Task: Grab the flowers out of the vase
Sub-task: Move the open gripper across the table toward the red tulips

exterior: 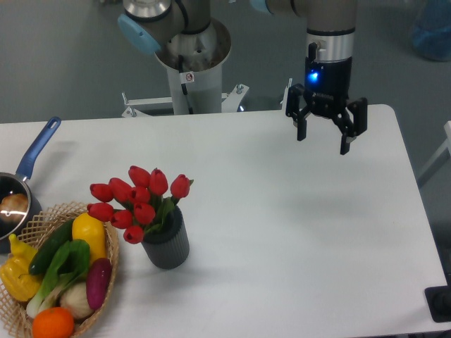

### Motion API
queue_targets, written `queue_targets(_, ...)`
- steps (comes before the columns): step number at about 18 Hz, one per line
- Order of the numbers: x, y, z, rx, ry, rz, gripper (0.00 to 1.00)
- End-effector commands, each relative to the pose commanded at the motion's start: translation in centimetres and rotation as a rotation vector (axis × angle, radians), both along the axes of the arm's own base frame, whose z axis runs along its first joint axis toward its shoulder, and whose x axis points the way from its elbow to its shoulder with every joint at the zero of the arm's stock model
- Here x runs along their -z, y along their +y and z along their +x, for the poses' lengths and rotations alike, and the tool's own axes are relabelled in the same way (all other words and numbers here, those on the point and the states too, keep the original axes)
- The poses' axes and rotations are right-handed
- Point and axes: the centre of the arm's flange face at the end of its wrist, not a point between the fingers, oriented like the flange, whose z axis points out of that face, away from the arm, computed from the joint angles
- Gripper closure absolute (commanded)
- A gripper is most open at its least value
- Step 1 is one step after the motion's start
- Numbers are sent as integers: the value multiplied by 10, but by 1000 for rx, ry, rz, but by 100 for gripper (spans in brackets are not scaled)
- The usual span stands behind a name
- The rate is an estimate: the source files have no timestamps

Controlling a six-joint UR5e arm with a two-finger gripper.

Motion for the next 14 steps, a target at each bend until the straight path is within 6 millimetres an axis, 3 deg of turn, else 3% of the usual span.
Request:
queue_targets(9, 29, 9, 18, 39, -57, -22, 0)
queue_targets(14, 66, 26, 34, 79, -174, -21, 0)
